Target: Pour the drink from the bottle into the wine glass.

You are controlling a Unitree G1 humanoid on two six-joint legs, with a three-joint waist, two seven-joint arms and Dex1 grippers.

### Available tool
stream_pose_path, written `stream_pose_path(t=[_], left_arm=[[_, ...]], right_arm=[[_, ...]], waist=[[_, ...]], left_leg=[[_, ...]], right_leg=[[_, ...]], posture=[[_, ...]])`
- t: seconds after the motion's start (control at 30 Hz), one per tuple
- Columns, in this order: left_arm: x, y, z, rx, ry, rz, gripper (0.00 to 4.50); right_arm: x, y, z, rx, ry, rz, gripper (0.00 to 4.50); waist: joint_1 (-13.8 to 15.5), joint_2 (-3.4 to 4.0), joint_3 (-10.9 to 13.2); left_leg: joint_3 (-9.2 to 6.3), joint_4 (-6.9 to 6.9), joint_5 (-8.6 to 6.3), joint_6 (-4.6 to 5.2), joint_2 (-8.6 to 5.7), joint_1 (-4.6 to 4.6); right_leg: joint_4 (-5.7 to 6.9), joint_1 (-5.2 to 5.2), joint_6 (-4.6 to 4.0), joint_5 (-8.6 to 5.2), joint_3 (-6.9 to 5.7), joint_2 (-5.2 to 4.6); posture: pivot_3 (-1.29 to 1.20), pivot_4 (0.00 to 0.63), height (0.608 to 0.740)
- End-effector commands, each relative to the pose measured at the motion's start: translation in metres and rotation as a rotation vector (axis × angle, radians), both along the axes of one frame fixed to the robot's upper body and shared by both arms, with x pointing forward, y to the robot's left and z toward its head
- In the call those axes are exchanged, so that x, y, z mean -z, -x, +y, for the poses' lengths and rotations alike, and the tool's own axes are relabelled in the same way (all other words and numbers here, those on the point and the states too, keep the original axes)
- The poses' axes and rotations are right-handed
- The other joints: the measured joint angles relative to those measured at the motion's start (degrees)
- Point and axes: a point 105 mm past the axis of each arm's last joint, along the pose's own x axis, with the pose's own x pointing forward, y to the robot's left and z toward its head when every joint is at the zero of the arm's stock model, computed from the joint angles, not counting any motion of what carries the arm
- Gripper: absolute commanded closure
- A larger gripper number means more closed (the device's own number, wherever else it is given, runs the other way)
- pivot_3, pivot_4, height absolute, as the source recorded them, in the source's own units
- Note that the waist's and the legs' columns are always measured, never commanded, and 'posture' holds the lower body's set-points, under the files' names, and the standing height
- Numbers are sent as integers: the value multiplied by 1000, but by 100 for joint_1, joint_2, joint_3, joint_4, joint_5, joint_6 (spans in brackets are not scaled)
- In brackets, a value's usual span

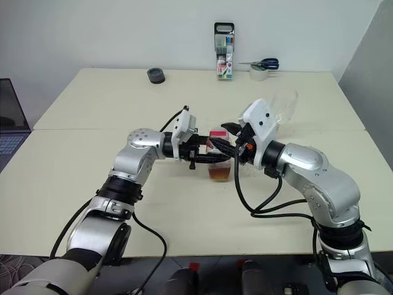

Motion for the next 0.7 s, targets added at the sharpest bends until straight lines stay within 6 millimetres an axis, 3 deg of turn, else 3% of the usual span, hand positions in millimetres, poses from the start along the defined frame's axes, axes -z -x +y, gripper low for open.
stream_pose_path(t=[0.03,0.17,0.3,0.47,0.53,0.6,0.7], left_arm=[[-18,4,-4,25,31,-75,2686],[-17,5,-4,23,32,-72,2686],[-15,5,-3,17,34,-68,2686],[-15,1,6,-35,43,-56,2686],[-15,0,10,-56,47,-50,2686],[-18,-2,17,-88,58,-46,2686],[-23,-5,25,-130,76,-41,2686]], right_arm=[[-9,5,3,-17,21,-77,2777],[-12,10,2,-13,83,-168,2777],[-19,16,-3,-9,24,-186,2778],[-22,12,-46,151,-112,-113,2796],[-3,7,-67,255,-135,-49,2796],[29,1,-86,379,-125,37,2796],[73,-2,-99,490,-83,144,2796]], waist=[[0,0,0],[0,0,0],[1,-1,0],[17,-1,0],[28,-3,-2],[30,-3,-2],[23,-2,-1]], left_leg=[[-4,1,0,0,0,-3],[-2,1,0,0,-1,-2],[-1,1,0,0,0,-2],[-3,2,0,0,-1,-3],[-1,1,0,1,-3,-2],[-2,-2,-1,1,-2,-1],[1,-1,-1,1,-2,-1]], right_leg=[[0,0,0,0,-4,0],[-1,0,0,0,-2,-1],[0,0,0,0,-2,-1],[-1,2,0,0,-2,-3],[-1,3,0,0,0,-5],[0,4,0,0,-1,-3],[4,1,0,0,2,-1]], posture=[[0,150,740],[0,150,740],[0,150,740],[0,150,740],[0,150,740],[0,150,740],[0,150,740]])
